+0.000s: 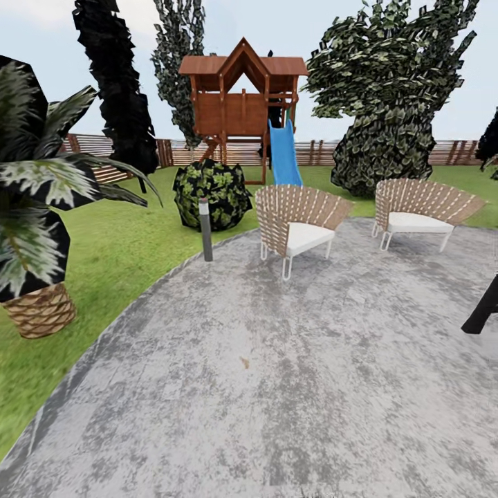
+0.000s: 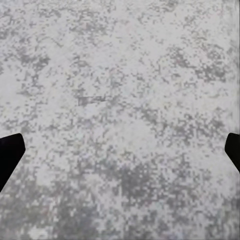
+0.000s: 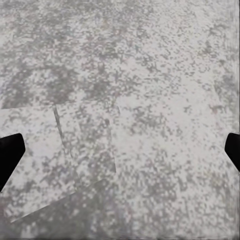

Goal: In the garden, pick up the pesticide atomizer on the floor and spray pesticide onto both trees until each tree trunk is fully covered.

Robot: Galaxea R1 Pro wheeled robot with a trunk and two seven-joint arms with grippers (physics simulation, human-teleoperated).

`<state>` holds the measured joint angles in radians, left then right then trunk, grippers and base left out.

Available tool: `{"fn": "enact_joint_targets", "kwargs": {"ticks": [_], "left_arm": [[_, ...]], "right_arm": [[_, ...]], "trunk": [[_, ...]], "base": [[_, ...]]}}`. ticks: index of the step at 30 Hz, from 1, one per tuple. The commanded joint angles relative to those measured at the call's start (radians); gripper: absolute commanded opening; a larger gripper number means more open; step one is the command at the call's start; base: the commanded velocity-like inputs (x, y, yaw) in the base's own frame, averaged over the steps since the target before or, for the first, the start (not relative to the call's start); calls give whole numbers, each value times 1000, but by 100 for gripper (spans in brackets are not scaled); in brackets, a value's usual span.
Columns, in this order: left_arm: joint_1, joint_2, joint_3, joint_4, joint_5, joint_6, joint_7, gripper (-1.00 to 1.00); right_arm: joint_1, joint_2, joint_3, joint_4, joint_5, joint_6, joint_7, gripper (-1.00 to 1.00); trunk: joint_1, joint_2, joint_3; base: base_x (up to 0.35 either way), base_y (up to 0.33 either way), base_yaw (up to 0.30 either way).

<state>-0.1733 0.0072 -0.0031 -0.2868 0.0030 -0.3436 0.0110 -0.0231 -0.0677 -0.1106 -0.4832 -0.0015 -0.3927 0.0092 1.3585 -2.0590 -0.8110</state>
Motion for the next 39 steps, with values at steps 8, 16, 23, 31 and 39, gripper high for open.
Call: {"fn": "enact_joint_targets", "kwargs": {"ticks": [8,16,23,31,39], "left_arm": [[0,0,0,0,0,0,0,100],[0,-1,0,1,-1,0,0,100],[0,-1,0,0,-1,0,1,100],[0,-1,0,0,-1,0,0,100],[0,-1,0,1,-1,0,0,100]], "right_arm": [[0,0,0,0,0,0,0,100],[0,0,0,0,0,0,0,100],[0,0,0,0,0,0,0,100],[0,0,0,1,0,0,0,100],[0,0,0,1,0,0,0,100]], "trunk": [[0,0,-9],[0,0,-18],[0,0,-26],[0,0,-33],[0,0,-38]], "base": [[-1,0,-238],[0,0,-219],[0,0,-228],[0,0,-256],[0,0,-275]]}}
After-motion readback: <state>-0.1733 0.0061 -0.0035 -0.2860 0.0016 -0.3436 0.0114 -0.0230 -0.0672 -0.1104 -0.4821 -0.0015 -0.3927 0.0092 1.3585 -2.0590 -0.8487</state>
